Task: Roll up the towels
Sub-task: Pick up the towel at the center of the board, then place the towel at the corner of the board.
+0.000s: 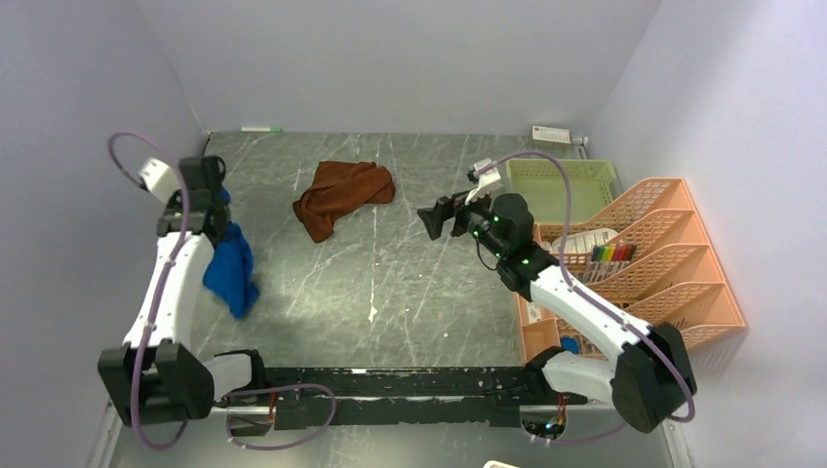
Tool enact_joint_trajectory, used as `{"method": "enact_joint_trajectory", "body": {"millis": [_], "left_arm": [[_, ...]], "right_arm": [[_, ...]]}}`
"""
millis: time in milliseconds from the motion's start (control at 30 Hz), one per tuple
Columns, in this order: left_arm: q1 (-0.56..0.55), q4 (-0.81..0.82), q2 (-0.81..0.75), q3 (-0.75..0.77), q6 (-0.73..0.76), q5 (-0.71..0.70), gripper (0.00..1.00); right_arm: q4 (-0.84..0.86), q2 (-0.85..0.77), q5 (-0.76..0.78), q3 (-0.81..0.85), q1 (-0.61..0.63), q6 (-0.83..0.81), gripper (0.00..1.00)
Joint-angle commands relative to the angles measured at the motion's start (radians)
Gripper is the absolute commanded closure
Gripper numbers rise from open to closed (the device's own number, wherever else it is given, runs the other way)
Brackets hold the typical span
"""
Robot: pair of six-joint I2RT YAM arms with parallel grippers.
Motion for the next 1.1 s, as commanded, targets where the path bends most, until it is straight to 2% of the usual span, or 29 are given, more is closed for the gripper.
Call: {"method": "enact_joint_trajectory", "body": {"millis": [0,100,200,300,333,400,433,533,567,667,700,767,833,867,900,967,1000,1033,1067], "left_arm": [[0.042,-0.036,-0.075,0.145,0.182,-0.158,0.93],[0.045,0.079,-0.140,0.107,0.351,-0.163,0.90],[0.056,0.032,-0.148,0.116,0.421,-0.177,0.86],[0.069,0.016,-0.162,0.104,0.499,-0.174,0.86],[0.072,0.012,-0.169,0.099,0.517,-0.170,0.85],[0.081,-0.016,-0.180,0.100,0.562,-0.169,0.77],[0.083,-0.031,-0.183,0.107,0.573,-0.173,0.67],[0.085,-0.074,-0.197,0.137,0.563,-0.177,0.04],[0.086,-0.089,-0.195,0.157,0.566,-0.176,0.00],[0.087,-0.217,-0.154,0.275,0.484,-0.157,0.01],[0.087,-0.260,-0.134,0.329,0.461,-0.081,0.01],[0.087,-0.257,-0.109,0.373,0.453,0.219,0.01],[0.077,-0.135,-0.107,0.273,0.417,0.555,0.01],[0.062,-0.071,-0.103,0.203,0.380,0.646,0.01],[0.035,-0.003,-0.094,0.143,0.345,0.690,0.01],[-0.033,0.082,-0.056,0.052,0.303,0.685,0.01],[-0.076,0.120,-0.030,0.022,0.292,0.681,0.01],[-0.115,0.155,0.012,-0.003,0.281,0.680,0.01],[-0.155,0.197,0.040,-0.029,0.266,0.674,0.04]], "right_arm": [[0.066,0.133,-0.093,0.026,0.000,0.004,0.00],[0.045,0.291,-0.097,0.130,0.025,-0.021,0.00],[0.004,0.504,0.005,0.319,0.105,-0.138,0.00],[-0.058,0.703,0.204,0.515,0.203,-0.262,0.00],[-0.061,0.759,0.224,0.576,0.215,-0.281,0.00],[-0.064,0.867,0.225,0.687,0.216,-0.296,0.00],[-0.065,0.925,0.224,0.740,0.215,-0.311,0.00],[-0.118,1.090,0.227,0.933,0.204,-0.348,0.00],[-0.150,1.145,0.212,1.000,0.194,-0.351,0.00],[-0.244,1.288,0.159,1.188,0.160,-0.356,0.00],[-0.272,1.330,0.148,1.241,0.150,-0.355,0.00],[-0.315,1.393,0.121,1.322,0.129,-0.343,0.00],[-0.338,1.431,0.099,1.361,0.105,-0.310,0.00],[-0.345,1.437,0.090,1.372,0.092,-0.286,0.01],[-0.351,1.436,0.082,1.372,0.081,-0.258,0.02],[-0.349,1.416,0.059,1.338,0.064,-0.238,0.06],[-0.336,1.400,0.049,1.310,0.060,-0.237,0.15],[-0.325,1.386,0.043,1.283,0.053,-0.235,0.32],[-0.319,1.375,0.037,1.268,0.048,-0.230,0.55]]}}
